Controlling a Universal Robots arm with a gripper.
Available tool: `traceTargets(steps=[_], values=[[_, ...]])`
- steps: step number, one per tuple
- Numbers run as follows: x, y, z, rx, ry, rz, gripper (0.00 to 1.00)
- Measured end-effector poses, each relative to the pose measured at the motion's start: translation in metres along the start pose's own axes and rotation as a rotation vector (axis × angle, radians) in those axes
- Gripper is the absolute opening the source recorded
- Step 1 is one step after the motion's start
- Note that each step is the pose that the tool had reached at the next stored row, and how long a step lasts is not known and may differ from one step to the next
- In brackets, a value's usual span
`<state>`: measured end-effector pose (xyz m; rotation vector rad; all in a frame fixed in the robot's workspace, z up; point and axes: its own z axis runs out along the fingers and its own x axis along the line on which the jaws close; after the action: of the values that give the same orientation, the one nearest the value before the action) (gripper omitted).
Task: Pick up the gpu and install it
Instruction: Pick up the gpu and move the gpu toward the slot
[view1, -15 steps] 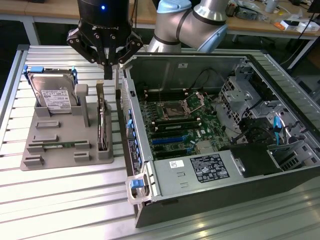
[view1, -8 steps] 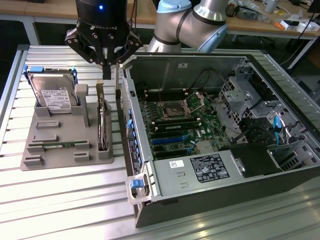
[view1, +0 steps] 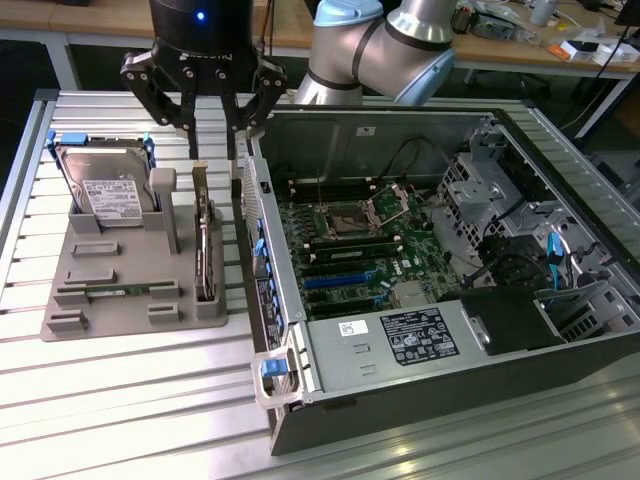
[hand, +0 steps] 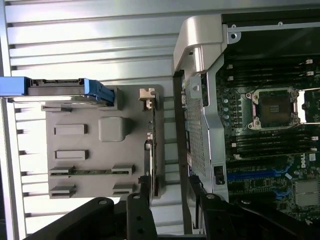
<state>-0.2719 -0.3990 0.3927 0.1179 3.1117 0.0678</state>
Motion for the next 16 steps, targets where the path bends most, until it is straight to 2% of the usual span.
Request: traceTargets(steps=[5, 16], values=[[0.005, -0.0009, 0.0107, 0.0001, 0.0001, 0.000, 0.42], [0.006, -0.0029, 0.0214, 0.0001, 0.0001, 0.000, 0.42]])
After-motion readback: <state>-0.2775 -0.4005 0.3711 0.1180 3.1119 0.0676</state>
